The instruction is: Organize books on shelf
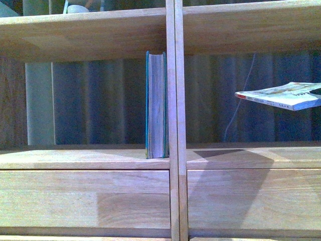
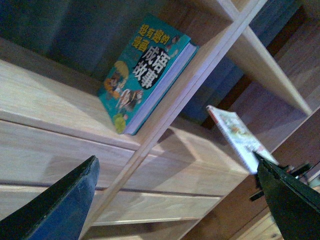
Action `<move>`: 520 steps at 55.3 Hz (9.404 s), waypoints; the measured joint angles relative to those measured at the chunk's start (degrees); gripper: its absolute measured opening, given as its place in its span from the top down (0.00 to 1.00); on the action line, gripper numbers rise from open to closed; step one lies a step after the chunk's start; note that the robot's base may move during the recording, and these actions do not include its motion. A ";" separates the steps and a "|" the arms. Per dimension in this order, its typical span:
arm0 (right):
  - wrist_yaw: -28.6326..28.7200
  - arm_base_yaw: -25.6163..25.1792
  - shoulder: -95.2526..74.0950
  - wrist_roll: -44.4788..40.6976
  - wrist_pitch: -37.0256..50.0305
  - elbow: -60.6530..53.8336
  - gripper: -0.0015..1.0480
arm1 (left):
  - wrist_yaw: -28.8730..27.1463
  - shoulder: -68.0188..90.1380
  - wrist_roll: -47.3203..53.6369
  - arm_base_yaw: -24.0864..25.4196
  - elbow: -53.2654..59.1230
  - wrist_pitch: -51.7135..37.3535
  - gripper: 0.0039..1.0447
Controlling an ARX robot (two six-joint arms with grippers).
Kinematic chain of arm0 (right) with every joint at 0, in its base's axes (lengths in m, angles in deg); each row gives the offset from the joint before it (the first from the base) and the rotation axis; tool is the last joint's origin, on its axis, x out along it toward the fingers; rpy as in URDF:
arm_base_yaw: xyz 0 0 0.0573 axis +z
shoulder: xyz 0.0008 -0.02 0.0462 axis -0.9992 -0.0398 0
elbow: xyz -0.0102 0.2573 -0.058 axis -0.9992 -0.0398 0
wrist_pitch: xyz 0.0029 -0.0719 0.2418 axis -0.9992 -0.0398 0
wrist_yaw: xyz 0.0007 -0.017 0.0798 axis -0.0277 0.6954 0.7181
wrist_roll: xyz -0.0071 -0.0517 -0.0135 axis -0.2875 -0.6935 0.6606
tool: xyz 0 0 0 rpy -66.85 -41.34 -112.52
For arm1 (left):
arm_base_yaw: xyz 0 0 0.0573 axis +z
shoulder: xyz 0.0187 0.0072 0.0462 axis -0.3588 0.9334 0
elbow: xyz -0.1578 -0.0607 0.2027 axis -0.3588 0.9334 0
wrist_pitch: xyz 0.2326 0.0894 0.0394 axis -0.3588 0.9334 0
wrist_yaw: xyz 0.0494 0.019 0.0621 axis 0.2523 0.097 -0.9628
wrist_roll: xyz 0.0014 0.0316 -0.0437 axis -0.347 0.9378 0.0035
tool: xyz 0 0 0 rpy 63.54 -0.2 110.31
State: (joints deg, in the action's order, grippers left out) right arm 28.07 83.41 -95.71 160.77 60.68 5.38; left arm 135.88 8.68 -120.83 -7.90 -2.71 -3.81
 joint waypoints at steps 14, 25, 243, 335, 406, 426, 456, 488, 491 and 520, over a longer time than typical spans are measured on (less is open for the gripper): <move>1.31 4.00 3.04 -0.68 0.61 0.00 0.93 | -3.37 15.30 -11.17 -9.77 -15.04 -1.64 0.06; 2.08 5.38 6.58 -1.73 2.25 -0.11 0.93 | -6.69 21.20 -18.21 -17.07 -20.22 -3.52 0.06; 20.11 0.28 73.77 -60.26 -23.10 -47.98 0.07 | -45.40 65.53 59.56 -25.59 -60.50 -10.97 0.94; 20.09 0.28 73.77 -60.26 -23.10 -47.98 0.07 | -46.38 38.38 47.01 -27.67 -26.51 -7.41 0.06; -9.51 4.11 80.08 -76.61 -45.59 -49.27 0.97 | -46.62 -36.09 41.11 -13.25 41.31 8.28 0.98; -9.53 4.11 82.58 -76.63 -45.29 -51.45 0.97 | -46.64 -42.64 41.13 -13.25 44.70 11.39 0.98; -9.53 4.11 82.68 -76.63 -45.29 -51.45 0.97 | -46.64 -57.81 41.18 -13.27 47.41 23.85 0.98; -9.53 4.11 82.71 -76.72 -45.29 -51.45 0.56 | -46.66 -58.49 41.16 -13.27 47.41 24.11 0.54; -9.53 4.11 82.71 -76.72 -45.29 -51.45 0.46 | -46.66 -58.49 41.16 -13.27 47.41 24.11 0.43; -9.53 4.11 82.71 -76.72 -45.29 -51.45 0.07 | -46.66 -58.49 41.31 -13.27 47.41 24.11 0.06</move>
State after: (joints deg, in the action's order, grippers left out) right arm 18.54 87.51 -13.01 84.05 15.40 -46.07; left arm 89.22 -49.81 -79.52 -21.17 44.70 20.30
